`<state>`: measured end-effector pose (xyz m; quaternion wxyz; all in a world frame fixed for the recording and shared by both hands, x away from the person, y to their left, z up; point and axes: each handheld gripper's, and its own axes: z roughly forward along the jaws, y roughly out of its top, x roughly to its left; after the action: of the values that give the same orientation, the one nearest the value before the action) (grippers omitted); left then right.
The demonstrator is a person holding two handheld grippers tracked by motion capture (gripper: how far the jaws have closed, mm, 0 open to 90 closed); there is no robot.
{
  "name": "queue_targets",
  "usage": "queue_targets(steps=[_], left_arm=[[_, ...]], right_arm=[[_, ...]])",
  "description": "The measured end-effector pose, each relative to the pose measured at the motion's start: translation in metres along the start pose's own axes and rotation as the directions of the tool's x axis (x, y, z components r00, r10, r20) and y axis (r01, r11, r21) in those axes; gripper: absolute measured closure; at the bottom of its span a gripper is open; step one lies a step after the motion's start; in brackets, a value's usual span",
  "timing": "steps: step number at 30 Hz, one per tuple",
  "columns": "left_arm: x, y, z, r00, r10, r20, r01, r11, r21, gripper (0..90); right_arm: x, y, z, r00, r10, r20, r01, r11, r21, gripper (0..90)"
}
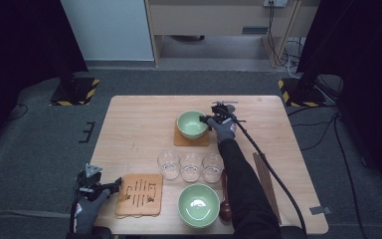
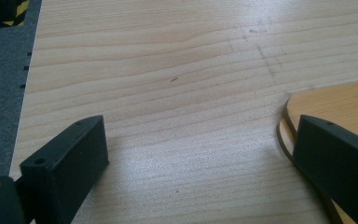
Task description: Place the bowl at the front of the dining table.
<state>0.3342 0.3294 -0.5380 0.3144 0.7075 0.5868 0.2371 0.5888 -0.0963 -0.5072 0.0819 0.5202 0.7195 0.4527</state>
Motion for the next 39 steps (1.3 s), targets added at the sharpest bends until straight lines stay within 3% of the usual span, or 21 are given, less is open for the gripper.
queue_targets(steps=[7, 10, 15, 24, 31, 39], left_arm=[[0.000, 0.000, 0.000, 1.0000, 0.000, -0.001, 0.000, 1.0000, 0.000, 2.3], [0.000, 0.000, 0.000, 1.0000, -0.001, 0.000, 0.001, 1.0000, 0.000, 2.3], [0.000, 0.000, 0.000, 1.0000, -0.001, 0.000, 0.001, 1.0000, 0.000, 2.3], [0.000, 0.000, 0.000, 1.0000, 0.000, -0.001, 0.000, 1.0000, 0.001, 2.5], [0.000, 0.000, 0.000, 1.0000, 0.000, -0.002, 0.000, 1.0000, 0.000, 2.5], [0.000, 0.000, 0.000, 1.0000, 0.000, -0.002, 0.001, 1.0000, 0.000, 2.5]], right_arm=[[0.000, 0.003, -0.019, 0.9997, -0.020, 0.013, 0.021, 0.999, -0.051, 62.6], [0.003, 0.006, -0.032, 0.9983, -0.054, 0.020, 0.055, 0.996, -0.065, 60.8], [0.009, 0.012, -0.060, 0.9978, -0.065, 0.011, 0.065, 0.991, -0.120, 58.4], [0.020, 0.010, -0.115, 0.9935, -0.101, 0.052, 0.109, 0.977, -0.185, 57.8], [0.029, -0.003, -0.159, 0.9840, -0.150, 0.096, 0.169, 0.958, -0.230, 57.0], [0.033, -0.027, -0.201, 0.9782, -0.179, 0.105, 0.201, 0.945, -0.260, 55.9]])
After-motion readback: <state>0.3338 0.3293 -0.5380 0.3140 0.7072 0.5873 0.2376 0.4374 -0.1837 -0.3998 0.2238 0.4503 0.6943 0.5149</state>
